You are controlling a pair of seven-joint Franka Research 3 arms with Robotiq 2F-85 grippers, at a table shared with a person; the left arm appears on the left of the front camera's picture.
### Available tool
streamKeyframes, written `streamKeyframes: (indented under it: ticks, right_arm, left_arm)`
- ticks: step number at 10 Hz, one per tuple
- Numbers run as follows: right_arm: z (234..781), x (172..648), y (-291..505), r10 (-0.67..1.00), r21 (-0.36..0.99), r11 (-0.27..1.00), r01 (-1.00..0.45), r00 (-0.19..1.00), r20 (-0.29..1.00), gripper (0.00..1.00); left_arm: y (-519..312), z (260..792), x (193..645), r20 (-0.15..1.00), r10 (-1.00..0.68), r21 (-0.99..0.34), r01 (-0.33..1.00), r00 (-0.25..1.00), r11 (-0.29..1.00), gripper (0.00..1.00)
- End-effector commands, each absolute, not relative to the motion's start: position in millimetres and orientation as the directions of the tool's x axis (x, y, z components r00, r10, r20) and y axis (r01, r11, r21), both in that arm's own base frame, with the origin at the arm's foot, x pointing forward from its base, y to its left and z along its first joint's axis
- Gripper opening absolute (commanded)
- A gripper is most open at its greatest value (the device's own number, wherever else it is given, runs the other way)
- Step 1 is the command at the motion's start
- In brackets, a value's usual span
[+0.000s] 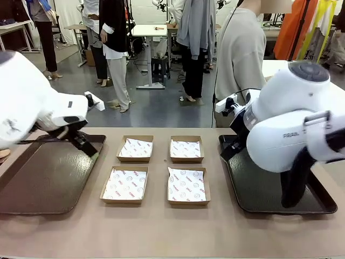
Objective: Individually package the donuts and arrange them on the tray.
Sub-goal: Pick up one Paper togo box.
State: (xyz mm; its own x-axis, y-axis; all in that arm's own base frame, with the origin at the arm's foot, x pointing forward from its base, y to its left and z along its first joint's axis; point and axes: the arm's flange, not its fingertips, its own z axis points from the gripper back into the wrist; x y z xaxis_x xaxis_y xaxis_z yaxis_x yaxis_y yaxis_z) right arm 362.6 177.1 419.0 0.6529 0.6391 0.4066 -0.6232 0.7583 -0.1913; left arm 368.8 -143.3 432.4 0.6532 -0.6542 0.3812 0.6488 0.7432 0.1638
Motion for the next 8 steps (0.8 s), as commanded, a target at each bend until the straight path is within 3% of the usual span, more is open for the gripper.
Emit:
streamKeyframes:
  ticks: [1, 4, 5, 6, 8]
  right_arm:
    - [444, 271, 153, 0.639, -0.182, 0.765, -0.618, 0.691, 0.338, 1.0]
    - [465, 210, 143, 0.644, -0.173, 0.762, -0.624, 0.705, 0.297, 1.0]
    - [460, 219, 138, 0.64, -0.207, 0.767, -0.608, 0.698, 0.32, 1.0]
    - [503, 266, 169, 0.664, -0.195, 0.747, -0.636, 0.692, 0.284, 1.0]
    - [503, 266, 169, 0.664, -0.195, 0.747, -0.636, 0.692, 0.284, 1.0]
  left_arm:
    - [-95, 456, 281, 0.299, -0.702, 0.147, 0.696, 0.646, 0.703, 1.0]
    - [-73, 458, 242, 0.265, -0.692, 0.045, 0.708, 0.672, 0.705, 1.0]
    - [-73, 448, 249, 0.296, -0.671, 0.042, 0.692, 0.68, 0.72, 1.0]
    - [-93, 506, 289, 0.244, -0.703, 0.079, 0.708, 0.668, 0.701, 1.0]
    - [-93, 506, 289, 0.244, -0.703, 0.079, 0.708, 0.668, 0.701, 1.0]
